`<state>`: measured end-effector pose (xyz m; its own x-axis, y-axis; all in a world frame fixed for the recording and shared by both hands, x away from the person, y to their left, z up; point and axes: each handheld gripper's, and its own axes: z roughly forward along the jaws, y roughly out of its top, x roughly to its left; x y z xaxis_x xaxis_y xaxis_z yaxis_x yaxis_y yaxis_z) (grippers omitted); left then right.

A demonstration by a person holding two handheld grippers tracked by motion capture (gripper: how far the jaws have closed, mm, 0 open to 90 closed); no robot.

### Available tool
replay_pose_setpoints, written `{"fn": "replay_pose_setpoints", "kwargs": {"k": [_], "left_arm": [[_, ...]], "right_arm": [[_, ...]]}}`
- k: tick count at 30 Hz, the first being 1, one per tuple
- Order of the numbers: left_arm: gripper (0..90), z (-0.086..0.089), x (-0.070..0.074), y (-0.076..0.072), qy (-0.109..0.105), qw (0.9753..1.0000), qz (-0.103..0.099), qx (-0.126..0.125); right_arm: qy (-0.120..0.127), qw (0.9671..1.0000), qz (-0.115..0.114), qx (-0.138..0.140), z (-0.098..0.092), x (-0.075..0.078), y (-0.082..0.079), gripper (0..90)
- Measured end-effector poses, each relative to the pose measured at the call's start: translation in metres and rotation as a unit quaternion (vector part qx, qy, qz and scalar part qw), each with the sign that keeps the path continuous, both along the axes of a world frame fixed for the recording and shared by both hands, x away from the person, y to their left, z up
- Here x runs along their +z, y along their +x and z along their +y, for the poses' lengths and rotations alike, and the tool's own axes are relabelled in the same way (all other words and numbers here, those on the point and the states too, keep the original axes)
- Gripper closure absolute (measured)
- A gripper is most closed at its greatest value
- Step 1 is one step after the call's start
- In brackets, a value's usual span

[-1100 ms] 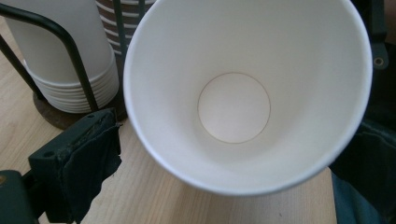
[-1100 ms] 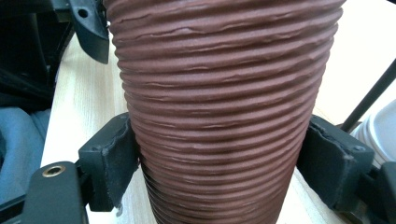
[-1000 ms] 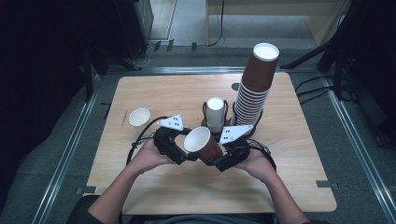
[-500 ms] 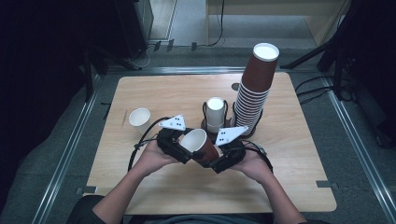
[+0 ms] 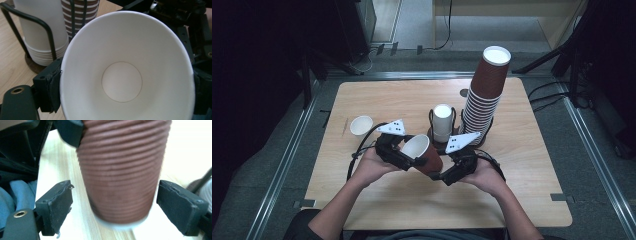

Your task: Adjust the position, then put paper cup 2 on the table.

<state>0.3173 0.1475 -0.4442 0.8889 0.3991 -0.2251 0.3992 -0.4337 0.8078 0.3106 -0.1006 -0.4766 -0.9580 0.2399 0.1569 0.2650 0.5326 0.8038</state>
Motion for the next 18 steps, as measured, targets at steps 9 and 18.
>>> {"fn": "replay_pose_setpoints", "kwargs": {"k": [9,18], "left_arm": [[9.7,0.005,0.0,0.001,0.034,0.9994,-0.009,0.003],[9.3,0.013,-0.001,0.002,0.05,0.9987,-0.01,-0.004]], "right_arm": [[-0.012,0.9998,-0.004,-0.018,-0.008,0.004,-0.003,15.6],[-0.014,0.9983,-0.004,-0.056,-0.021,0.006,-0.003,15.9]]}}
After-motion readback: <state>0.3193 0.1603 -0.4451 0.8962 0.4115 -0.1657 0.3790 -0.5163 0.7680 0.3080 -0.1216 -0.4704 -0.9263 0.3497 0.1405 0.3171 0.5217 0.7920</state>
